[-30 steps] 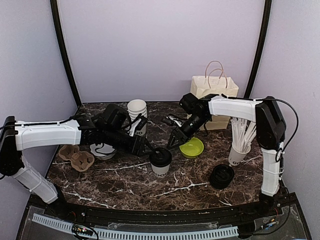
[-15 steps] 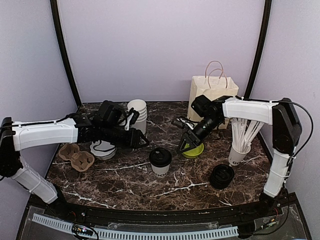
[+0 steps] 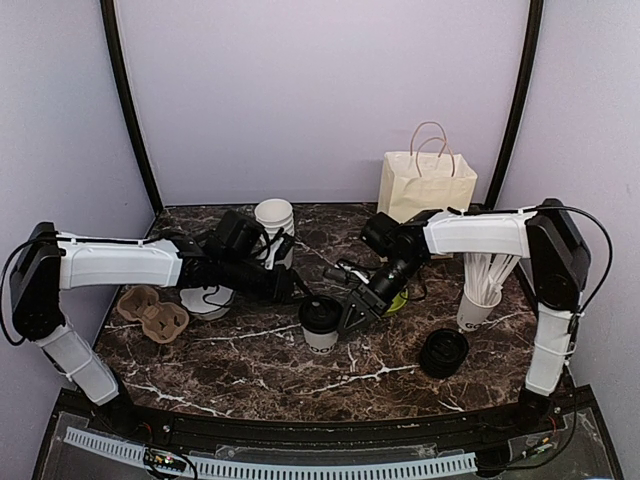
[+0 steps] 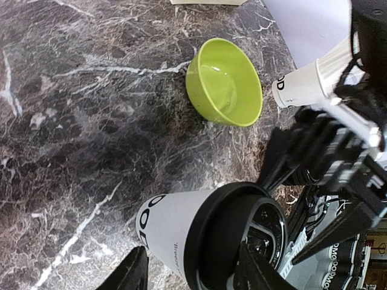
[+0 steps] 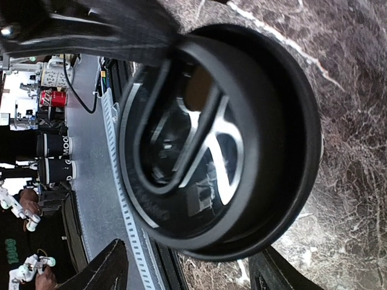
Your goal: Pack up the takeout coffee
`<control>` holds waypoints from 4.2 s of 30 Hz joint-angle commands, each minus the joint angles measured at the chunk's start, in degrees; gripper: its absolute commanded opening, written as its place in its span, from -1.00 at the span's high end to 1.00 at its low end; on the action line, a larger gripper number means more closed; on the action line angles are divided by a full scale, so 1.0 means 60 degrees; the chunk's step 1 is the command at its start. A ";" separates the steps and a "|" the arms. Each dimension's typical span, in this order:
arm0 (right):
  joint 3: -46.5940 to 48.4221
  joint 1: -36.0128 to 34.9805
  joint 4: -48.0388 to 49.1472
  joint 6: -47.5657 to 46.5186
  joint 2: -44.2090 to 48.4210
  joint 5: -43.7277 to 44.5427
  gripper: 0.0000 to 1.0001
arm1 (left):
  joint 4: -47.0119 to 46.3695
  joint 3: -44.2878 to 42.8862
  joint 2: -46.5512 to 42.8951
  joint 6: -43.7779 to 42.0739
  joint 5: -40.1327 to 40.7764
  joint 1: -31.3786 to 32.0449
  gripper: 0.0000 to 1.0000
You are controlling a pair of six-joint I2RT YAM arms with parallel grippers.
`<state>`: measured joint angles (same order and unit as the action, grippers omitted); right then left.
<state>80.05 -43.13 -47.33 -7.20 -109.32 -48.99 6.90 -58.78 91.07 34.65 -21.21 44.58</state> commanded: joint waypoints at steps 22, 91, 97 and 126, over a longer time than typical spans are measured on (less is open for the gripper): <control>0.0419 0.0359 0.0871 0.1447 -0.1214 0.1376 -0.02 | 0.0025 0.0916 -0.0354 0.0565 -0.0016 -0.0017 0.37; 0.0149 0.2326 -0.0360 -0.2523 0.3320 0.1922 -0.15 | 0.5726 -0.4626 0.1738 -0.5465 0.3077 0.1968 -0.91; 0.0136 0.2339 -0.0373 -0.2508 0.3206 0.1929 -0.15 | 0.5715 -0.4646 0.1898 -0.5468 0.3140 0.1990 -0.83; 0.0193 0.2354 -0.0408 -0.2452 0.3014 0.1874 -0.12 | 0.7126 -0.5516 0.0481 -0.4739 0.4993 0.1532 -0.41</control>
<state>81.14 -29.54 -50.89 -22.02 -91.07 -36.62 44.14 -89.67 100.51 4.95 3.81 56.01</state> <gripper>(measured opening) 0.562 0.731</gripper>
